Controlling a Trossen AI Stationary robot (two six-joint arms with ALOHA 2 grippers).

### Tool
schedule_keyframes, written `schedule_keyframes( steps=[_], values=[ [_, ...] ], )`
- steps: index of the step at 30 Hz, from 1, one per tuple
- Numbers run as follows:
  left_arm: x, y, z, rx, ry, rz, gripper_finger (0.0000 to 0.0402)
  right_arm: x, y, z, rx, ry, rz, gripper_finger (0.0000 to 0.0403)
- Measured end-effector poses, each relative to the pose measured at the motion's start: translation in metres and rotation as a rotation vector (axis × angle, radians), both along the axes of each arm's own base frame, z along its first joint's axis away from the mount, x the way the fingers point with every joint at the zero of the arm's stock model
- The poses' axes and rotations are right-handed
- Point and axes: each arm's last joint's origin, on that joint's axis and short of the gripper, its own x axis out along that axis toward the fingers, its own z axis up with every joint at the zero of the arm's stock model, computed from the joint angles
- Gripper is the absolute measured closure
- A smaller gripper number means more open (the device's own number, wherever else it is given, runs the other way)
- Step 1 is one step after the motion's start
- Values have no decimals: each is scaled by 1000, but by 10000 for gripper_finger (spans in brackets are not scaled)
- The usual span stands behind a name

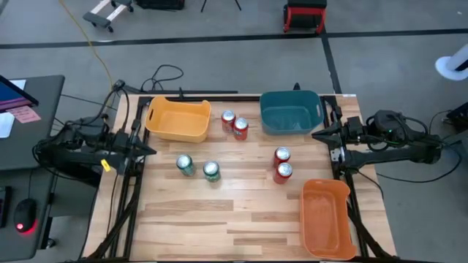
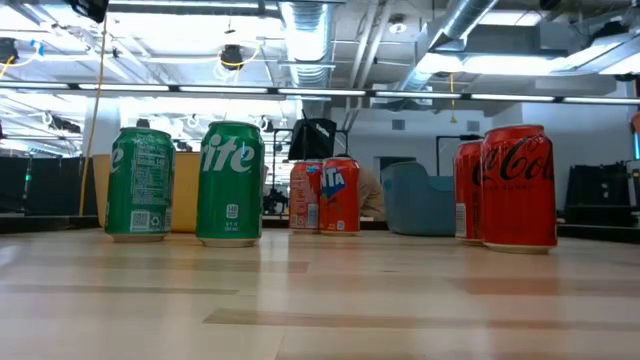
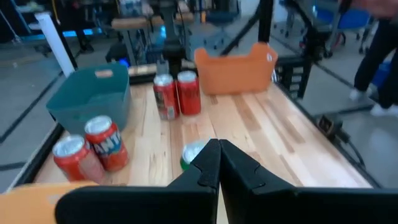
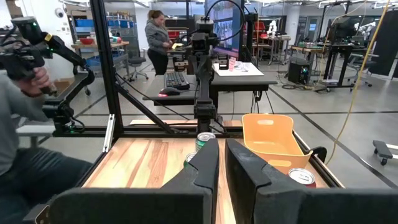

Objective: Sort soda cans
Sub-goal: Put the top red-black soda can into the blue bin

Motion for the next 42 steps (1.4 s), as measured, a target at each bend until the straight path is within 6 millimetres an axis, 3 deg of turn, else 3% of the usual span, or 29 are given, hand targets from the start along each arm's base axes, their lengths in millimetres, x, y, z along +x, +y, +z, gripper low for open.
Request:
schedule_keyframes(
  steps=[4, 8, 14, 18, 32, 37, 42],
  values=[
    [1, 0, -5, -51, 46, 5, 401, 0, 0, 0, -58, -1, 0, 351],
    [12, 0, -29, -79, 88, 10, 401, 2, 0, -3, -31, 6, 1, 351],
    [35, -1, -79, -118, -43, -5, 401, 13, 2, -42, -46, 97, 79, 351],
    [43, -1, -104, -129, -152, -10, 401, 19, 5, -67, -49, 14, 172, 351],
    [56, 1, -146, -97, -232, 36, 401, 31, 7, -150, 12, -145, 240, 351],
    [59, 3, -154, -39, -251, 92, 401, 32, 7, -162, 134, -182, 252, 351],
    [59, 3, -154, -7, -255, 98, 401, 29, 6, -150, 194, -289, 267, 351]
  ],
)
